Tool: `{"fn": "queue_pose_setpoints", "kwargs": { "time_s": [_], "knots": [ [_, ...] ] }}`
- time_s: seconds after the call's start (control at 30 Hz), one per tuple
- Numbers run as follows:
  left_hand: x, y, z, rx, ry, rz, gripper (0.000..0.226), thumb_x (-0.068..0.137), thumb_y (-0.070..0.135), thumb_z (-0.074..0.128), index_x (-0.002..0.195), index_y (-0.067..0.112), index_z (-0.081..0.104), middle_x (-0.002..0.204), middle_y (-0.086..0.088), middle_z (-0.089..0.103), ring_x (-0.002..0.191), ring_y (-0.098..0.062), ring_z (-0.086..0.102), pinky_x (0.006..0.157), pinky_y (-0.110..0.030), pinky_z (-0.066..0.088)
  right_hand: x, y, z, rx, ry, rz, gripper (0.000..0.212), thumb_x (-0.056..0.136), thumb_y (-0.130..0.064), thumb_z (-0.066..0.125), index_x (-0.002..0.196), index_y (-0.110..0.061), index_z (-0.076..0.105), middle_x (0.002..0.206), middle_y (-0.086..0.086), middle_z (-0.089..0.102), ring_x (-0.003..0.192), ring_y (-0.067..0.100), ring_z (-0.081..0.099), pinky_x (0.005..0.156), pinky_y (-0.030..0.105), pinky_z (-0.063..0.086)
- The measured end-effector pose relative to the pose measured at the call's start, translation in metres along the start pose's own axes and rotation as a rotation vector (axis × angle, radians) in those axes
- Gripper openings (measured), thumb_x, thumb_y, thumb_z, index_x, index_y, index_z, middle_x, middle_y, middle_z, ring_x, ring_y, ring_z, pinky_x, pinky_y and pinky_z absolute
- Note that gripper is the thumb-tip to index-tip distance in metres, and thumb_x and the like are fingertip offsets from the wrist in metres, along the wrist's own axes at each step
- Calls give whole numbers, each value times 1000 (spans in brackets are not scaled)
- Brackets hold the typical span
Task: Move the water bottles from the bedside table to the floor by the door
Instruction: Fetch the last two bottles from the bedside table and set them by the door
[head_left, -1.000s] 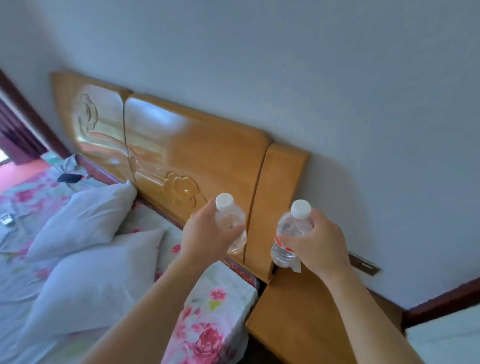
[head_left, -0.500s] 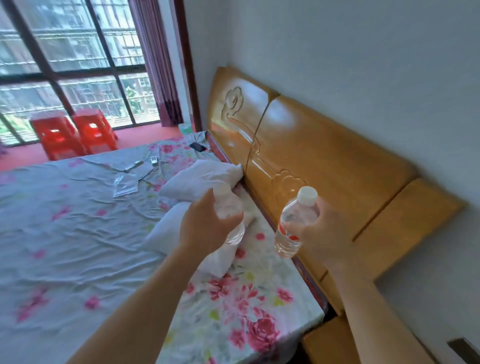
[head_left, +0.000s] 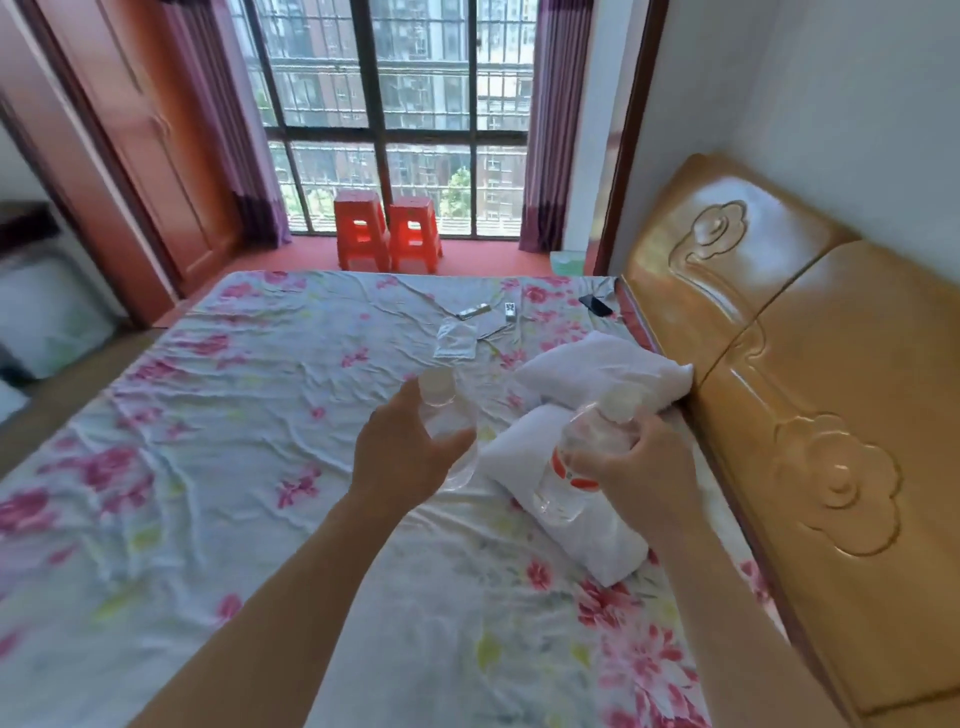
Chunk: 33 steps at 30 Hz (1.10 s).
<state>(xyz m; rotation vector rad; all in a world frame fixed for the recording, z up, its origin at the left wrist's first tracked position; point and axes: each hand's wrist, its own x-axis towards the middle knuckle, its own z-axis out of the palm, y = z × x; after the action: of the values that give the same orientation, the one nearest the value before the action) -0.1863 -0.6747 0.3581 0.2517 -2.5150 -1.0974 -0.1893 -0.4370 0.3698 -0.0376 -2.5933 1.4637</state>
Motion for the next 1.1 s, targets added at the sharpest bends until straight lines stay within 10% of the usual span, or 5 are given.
{"fn": "queue_pose_setpoints", "kwargs": {
  "time_s": [0.3, 0.8, 1.1],
  "knots": [
    [7, -62, -74, 48, 218, -212, 52, 68, 44, 83, 111, 26, 61, 98, 10, 69, 95, -17, 65, 84, -38, 54, 41, -51, 96, 33, -284, -176, 49, 53, -35, 83, 97, -28, 63, 85, -9, 69, 82, 14, 66, 79, 43, 56],
    [-87, -103, -179, 333, 530, -624, 42, 79, 43, 75, 111, 33, 50, 93, 21, 58, 86, -2, 56, 74, -23, 44, 27, -150, 247, 89, -856, -478, 58, 53, -31, 85, 107, -31, 63, 86, -9, 68, 82, 15, 65, 65, 29, 47],
    [-188, -140, -275, 460, 776, -748, 49, 80, 47, 73, 122, 28, 55, 97, 18, 61, 89, -6, 60, 82, -37, 55, -91, -224, 318, 135, -1101, -658, 62, 64, -24, 83, 122, -26, 61, 103, -6, 66, 92, 15, 61, 66, 22, 45]
  ]
}}
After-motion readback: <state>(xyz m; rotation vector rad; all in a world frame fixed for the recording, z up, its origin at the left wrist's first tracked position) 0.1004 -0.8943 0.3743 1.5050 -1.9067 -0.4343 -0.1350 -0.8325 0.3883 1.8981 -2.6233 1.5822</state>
